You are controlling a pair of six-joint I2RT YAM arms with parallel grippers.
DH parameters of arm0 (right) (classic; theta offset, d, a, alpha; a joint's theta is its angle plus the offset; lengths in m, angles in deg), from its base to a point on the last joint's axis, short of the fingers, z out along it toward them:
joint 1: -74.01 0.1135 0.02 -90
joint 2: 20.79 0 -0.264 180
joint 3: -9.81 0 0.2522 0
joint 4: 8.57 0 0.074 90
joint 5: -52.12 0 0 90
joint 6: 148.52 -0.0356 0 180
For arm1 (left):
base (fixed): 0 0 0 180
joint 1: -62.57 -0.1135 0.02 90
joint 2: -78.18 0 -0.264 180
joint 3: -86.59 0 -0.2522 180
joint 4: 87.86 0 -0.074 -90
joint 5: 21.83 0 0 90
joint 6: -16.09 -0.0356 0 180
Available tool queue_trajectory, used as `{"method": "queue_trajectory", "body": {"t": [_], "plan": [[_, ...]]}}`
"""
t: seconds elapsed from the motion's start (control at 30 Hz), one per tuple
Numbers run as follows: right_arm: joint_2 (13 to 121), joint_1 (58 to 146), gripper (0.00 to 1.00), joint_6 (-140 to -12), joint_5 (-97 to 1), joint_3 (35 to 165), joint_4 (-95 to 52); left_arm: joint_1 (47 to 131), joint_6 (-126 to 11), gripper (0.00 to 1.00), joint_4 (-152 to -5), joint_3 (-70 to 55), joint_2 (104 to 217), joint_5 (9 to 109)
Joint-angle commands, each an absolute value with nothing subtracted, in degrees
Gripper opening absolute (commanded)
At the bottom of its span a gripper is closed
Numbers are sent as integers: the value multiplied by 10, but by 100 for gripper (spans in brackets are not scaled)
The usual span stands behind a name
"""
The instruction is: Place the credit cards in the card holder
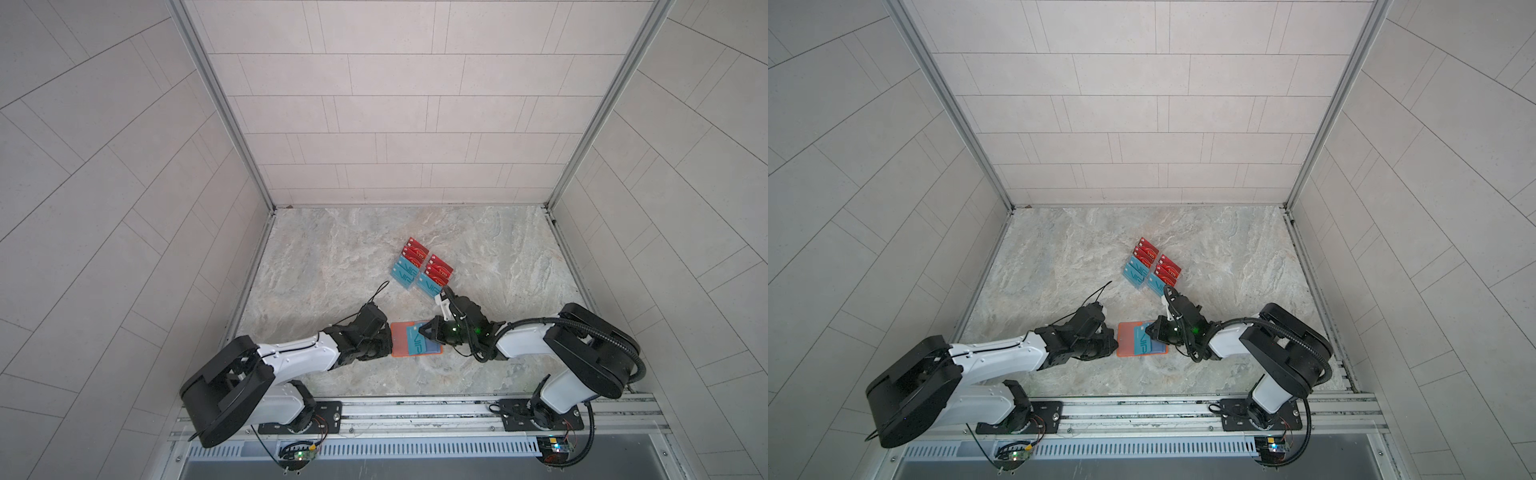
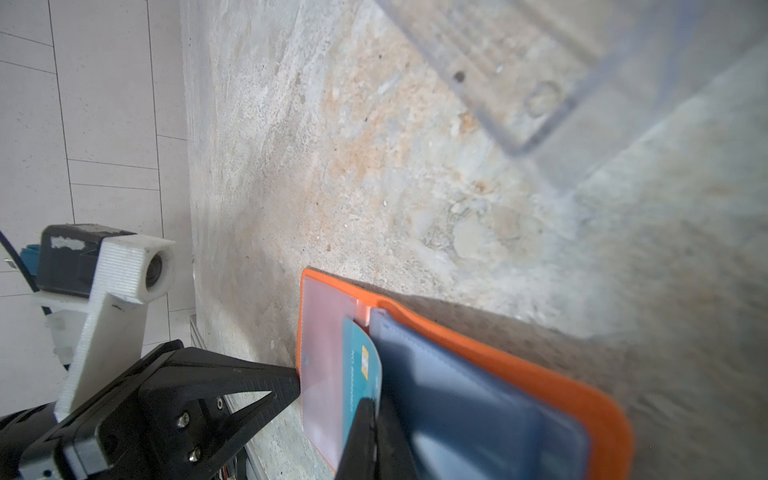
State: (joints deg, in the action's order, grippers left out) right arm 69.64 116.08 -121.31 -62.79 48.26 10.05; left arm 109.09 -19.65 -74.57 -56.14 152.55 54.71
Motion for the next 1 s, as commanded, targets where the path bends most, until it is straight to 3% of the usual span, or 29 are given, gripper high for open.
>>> {"method": "queue_trajectory", "body": {"t": [0.0, 0.57, 0.63, 0.7, 0.77, 0.97], "plan": [[717, 1167, 0, -1210, -593, 475, 75, 1095, -197, 4, -736, -560, 1534, 544], [762, 1182, 0, -1226, -604, 495, 104, 1099, -194, 5, -736, -558, 1534, 541], [760, 1184, 7, -1219, -612, 503, 82, 1099, -191, 5, -737, -557, 1534, 539], [752, 1186, 24, -1206, -613, 517, 36, 1099, -190, 6, -739, -555, 1534, 537], [741, 1188, 34, -1187, -611, 534, -17, 1098, -190, 7, -740, -553, 1534, 537], [705, 1191, 43, -1143, -601, 578, -148, 1098, -187, 8, -753, -551, 1542, 535]]}}
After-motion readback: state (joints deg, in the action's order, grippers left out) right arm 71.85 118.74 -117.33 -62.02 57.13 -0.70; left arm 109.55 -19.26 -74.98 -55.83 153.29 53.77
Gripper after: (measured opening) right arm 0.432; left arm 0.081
